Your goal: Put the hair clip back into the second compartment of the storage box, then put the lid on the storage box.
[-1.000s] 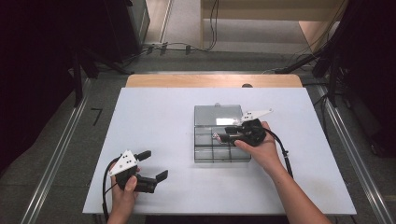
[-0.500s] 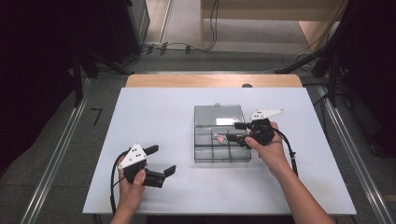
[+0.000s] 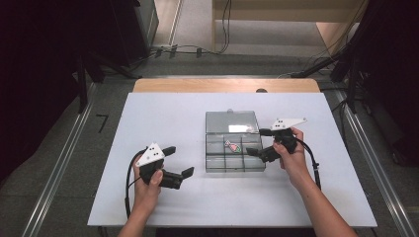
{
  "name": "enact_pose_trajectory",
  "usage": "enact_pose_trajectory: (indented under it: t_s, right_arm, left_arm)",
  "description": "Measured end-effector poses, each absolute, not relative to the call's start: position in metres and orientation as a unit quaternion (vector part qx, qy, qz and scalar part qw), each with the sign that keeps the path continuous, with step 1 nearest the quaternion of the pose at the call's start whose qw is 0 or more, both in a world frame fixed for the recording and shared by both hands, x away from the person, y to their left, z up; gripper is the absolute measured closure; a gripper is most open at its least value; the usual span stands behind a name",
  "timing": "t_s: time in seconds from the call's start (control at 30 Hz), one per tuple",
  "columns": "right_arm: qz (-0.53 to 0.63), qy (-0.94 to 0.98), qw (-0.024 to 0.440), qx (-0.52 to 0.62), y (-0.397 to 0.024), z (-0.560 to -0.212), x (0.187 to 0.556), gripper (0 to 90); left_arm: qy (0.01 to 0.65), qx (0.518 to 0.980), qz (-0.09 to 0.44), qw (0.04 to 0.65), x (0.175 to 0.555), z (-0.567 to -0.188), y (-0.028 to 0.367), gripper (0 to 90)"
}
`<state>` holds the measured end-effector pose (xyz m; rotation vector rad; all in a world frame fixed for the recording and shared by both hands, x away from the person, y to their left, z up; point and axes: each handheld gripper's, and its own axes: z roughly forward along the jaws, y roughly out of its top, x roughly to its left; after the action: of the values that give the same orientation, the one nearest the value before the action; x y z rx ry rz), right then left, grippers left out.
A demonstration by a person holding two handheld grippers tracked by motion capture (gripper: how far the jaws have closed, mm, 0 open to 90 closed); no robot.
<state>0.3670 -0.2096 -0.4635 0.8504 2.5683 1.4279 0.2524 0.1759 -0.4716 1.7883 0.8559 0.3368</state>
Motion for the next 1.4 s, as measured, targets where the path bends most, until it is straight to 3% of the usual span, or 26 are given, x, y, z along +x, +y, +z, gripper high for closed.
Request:
enact_pose_trajectory:
  t_s: [0.9,1.4]
  right_arm:
    - [0.478,0.824,0.051,0.300,-0.236,-0.468,0.368,0.0]
    - [0.477,0.820,0.059,0.309,-0.233,-0.471,0.372,0.0]
  left_arm:
    - [0.356,0.757,0.117,0.535,0.310,-0.453,0.144,0.0]
    - [0.371,0.761,0.086,0.525,0.355,-0.468,0.123,0.5]
